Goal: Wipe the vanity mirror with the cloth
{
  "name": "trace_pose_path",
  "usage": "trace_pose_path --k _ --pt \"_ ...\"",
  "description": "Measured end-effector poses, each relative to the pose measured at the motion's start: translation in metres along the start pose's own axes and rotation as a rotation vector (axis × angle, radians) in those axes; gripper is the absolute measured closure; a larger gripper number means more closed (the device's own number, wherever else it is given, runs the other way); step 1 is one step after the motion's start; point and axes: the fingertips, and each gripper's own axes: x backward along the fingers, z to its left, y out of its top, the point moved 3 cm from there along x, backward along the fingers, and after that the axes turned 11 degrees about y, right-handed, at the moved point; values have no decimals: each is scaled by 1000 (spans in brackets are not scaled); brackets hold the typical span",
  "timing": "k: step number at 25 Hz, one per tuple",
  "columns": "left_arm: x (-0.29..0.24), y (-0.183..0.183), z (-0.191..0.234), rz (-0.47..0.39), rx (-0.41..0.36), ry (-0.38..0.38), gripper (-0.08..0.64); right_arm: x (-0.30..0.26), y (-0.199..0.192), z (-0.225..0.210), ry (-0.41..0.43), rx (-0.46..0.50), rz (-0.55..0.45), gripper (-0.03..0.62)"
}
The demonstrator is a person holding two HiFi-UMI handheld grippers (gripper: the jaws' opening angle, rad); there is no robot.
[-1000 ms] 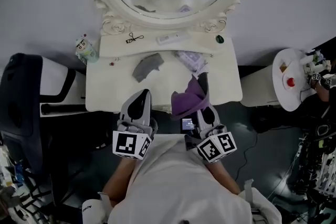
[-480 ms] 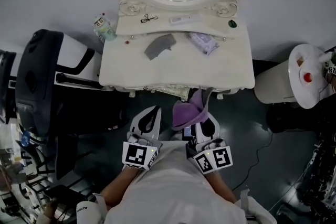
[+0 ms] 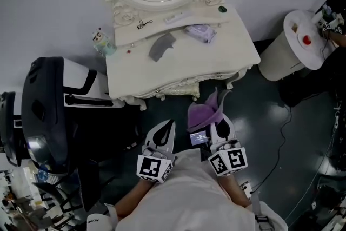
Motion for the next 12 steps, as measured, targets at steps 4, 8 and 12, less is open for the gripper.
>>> trace_pose_path --k 4,8,12 --pt "78 -11 65 -20 36 71 559 7 -46 81 -27 -53 34 535" --pt "142 -11 116 -97 72 116 560 26 -77 158 -28 -3 76 535" --pt "178 -15 141 -156 124 136 560 38 -88 207 1 123 113 535"
